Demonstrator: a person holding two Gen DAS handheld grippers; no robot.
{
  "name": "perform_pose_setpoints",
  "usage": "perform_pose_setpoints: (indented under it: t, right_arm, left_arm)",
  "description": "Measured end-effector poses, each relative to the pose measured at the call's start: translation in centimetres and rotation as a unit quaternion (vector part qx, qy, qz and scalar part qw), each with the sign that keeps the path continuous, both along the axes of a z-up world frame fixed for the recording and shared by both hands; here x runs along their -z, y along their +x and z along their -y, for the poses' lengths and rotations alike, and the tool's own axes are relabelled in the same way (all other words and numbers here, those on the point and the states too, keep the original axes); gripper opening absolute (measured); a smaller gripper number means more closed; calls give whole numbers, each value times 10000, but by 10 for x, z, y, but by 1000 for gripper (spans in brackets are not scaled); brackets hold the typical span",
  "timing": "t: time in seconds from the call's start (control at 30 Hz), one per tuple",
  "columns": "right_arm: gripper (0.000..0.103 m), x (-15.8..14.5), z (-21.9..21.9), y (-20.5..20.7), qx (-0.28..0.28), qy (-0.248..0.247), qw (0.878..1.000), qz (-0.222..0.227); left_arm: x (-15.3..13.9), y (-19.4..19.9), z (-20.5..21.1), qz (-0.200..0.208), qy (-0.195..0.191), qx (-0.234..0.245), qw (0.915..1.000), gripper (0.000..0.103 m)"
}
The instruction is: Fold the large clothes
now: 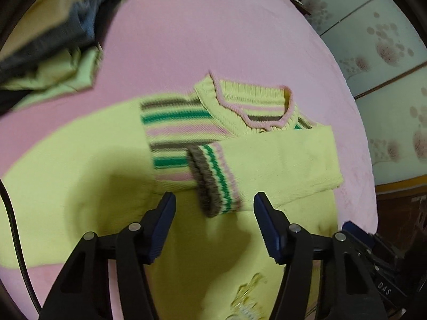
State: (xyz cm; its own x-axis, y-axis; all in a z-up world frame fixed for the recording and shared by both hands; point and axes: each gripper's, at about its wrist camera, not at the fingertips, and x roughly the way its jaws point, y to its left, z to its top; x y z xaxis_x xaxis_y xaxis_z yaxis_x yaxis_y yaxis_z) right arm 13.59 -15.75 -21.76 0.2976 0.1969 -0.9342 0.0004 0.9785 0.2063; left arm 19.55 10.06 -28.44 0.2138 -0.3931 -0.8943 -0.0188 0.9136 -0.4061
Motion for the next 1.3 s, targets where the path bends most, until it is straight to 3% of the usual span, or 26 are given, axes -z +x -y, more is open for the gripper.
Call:
perform_pose_setpoints:
  t: [0.27, 0.3, 0.33, 0.4, 0.43, 0.5, 0.7, 0.87, 0.97, 1.07, 1.17, 1.2, 1.27, 1.3]
  right_arm:
    - [40, 16, 32, 0, -46, -45, 10000, -54]
    - [40, 19, 35, 2, -41, -65, 9999, -67]
    - [40, 21, 40, 4, -34, -82, 9999, -69]
    - [40, 25, 50, 10, -14, -145, 9999, -16]
    - [40, 27, 55, 12, -10, -187, 9998, 29]
    - [40, 31, 66, 17, -15, -300, 9995, 101]
    - [40, 53, 82, 40, -251, -453, 9985, 145]
    - [40, 66, 76, 56, -437, -511, 9973, 284]
    - [39, 71, 83, 63, -227, -530, 9975, 397]
    - [37, 78, 88, 64, -110, -483, 9983, 322]
    - [37, 73, 80, 60, -348, -779, 9959, 308]
    - [37, 70, 78, 59, -400, -825, 9954, 281]
    - [37, 56, 74, 56, -487, -918, 9942, 262]
    - [39, 50, 74, 54, -505, -940, 9939, 281]
  left_arm:
    - [28, 5, 16, -52, 75, -456, 9989, 55]
    - [28, 5, 21, -15, 157, -465, 9988, 49]
    - [28, 6, 25, 5, 227, -450, 9987, 34]
    - [29, 11, 34, -63, 405, -419, 9983, 22]
    - [28, 11, 38, -63, 490, -423, 9979, 10]
    - [23, 12, 42, -46, 436, -515, 9977, 8]
    - [-10, 4, 37, 609, 602, -997, 9913, 7]
    - [15, 1, 41, 342, 735, -1080, 9908, 7]
    - [30, -1, 48, 368, 939, -1131, 9885, 7]
    - [40, 2, 54, 388, 996, -1238, 9865, 7]
    - [34, 2, 54, 301, 955, -1219, 9875, 10]
    - [29, 2, 49, 272, 947, -1195, 9879, 17]
    - [14, 0, 49, 254, 1031, -1144, 9877, 42]
    - [7, -2, 42, 292, 1077, -1156, 9870, 60]
